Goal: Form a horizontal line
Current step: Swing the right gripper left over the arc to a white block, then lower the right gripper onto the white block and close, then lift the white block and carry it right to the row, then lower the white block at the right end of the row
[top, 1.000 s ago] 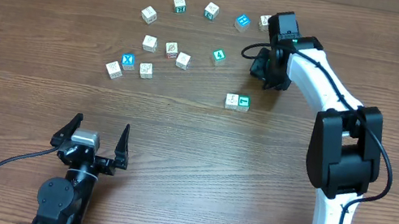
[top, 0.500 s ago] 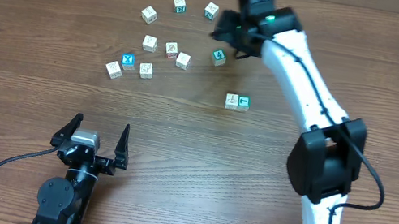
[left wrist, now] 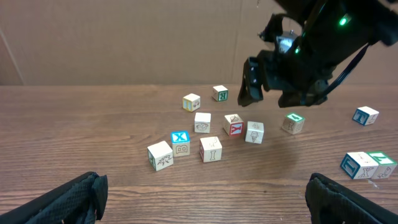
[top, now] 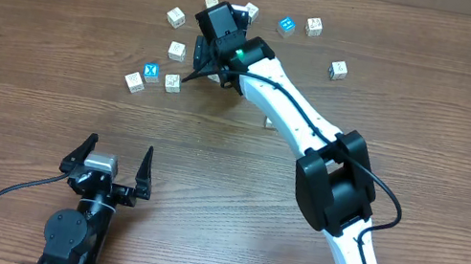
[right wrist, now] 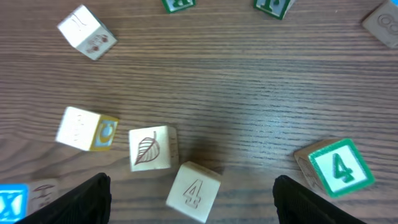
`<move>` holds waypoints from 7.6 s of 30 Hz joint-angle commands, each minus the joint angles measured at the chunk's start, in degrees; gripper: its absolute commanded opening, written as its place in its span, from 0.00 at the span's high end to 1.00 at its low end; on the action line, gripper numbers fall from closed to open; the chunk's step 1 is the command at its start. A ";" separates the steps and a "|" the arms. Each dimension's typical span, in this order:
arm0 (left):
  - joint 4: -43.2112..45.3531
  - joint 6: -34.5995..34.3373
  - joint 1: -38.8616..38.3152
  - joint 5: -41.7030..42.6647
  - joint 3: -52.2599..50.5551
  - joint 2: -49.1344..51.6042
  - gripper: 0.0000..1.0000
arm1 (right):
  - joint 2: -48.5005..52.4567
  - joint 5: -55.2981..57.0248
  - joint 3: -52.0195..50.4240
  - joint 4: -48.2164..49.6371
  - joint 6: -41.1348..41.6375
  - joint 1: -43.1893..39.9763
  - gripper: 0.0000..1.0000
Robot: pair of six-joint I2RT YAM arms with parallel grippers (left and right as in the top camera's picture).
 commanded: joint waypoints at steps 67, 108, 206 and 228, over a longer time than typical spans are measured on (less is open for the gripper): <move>0.17 1.09 -0.22 -0.35 -0.24 -0.52 0.00 | 0.79 2.54 0.59 -0.72 -2.03 -0.61 0.76; 0.17 1.09 -0.22 -0.35 -0.24 -0.52 0.01 | -14.53 -3.74 -12.39 -30.10 -1.62 -20.31 0.80; 0.17 1.09 -0.22 -0.35 -0.22 -0.52 0.00 | -14.43 -5.88 -23.61 -20.00 -1.81 -20.61 0.72; 0.17 1.09 -0.22 -0.35 -0.22 -0.52 0.01 | -14.43 -5.88 -23.61 -20.02 -1.81 -20.61 0.72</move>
